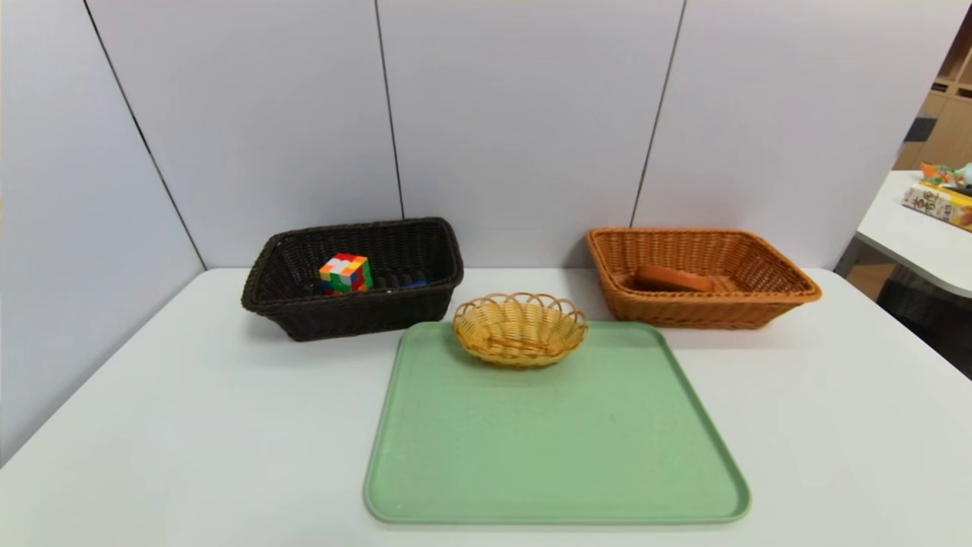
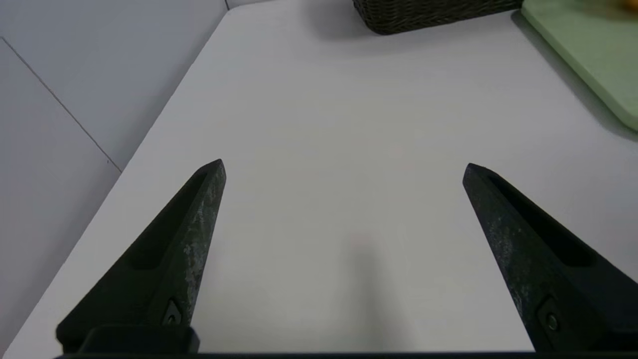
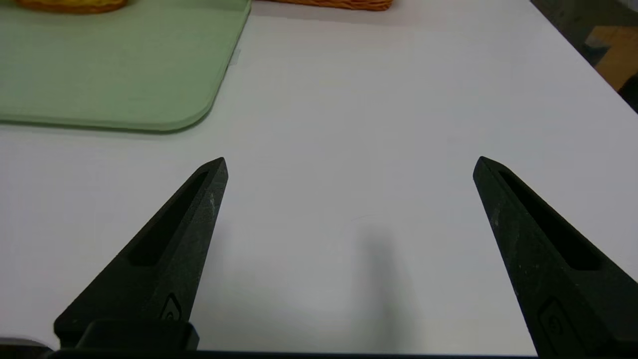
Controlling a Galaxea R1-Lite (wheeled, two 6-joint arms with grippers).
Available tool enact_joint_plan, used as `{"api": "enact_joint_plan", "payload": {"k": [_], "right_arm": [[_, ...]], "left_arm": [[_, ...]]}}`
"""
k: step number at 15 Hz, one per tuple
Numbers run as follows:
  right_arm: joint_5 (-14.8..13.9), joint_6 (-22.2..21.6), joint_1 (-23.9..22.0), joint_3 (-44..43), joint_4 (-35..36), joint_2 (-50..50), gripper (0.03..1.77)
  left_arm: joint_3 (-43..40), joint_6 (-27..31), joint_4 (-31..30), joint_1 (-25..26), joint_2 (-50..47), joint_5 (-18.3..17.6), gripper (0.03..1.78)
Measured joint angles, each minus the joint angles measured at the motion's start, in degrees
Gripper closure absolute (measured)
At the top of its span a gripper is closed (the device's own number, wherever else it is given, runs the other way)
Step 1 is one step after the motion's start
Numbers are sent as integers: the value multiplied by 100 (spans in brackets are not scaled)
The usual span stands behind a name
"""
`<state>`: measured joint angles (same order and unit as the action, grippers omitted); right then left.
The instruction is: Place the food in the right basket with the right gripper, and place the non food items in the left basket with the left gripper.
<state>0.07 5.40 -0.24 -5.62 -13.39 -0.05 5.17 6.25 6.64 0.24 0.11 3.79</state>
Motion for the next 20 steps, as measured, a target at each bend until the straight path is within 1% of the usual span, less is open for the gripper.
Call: {"api": "enact_joint_plan", "payload": {"k": [2, 4, 5, 6, 7, 9, 10, 13, 14, 18, 20], "right_arm": [[63, 250, 0, 33, 2, 0, 10], [77, 291, -2, 41, 0, -2, 10], [89, 311, -2, 41, 2, 0, 10], [130, 346, -2, 44, 2, 0, 10], [194, 400, -2, 44, 0, 0, 10], [221, 455, -2, 69, 94, -2, 10], [205, 441, -2, 129, 276, 0, 10], [185, 385, -2, 436, 1137, 0, 10], [174, 357, 0, 499, 1270, -2, 10], [160, 232, 4, 557, 1295, -2, 10], [116, -15, 2, 560, 1290, -2, 10]], "left_arm": [[-138, -24, -334, 0, 0, -33, 12], [-296, -83, -772, 0, 0, -143, 12], [-402, -63, -989, 0, 0, -272, 12], [-460, -50, -1000, 0, 0, -339, 12], [-493, -55, -855, 0, 0, -379, 12], [-514, -39, -627, 0, 0, -410, 12], [-512, 20, -624, 0, 0, -412, 12], [-514, 177, -621, 0, 0, -473, 12], [-517, 190, -621, -2, 0, -475, 12], [-517, 138, -646, -6, -4, -478, 12], [-517, -52, -655, -9, -4, -452, 12]]}}
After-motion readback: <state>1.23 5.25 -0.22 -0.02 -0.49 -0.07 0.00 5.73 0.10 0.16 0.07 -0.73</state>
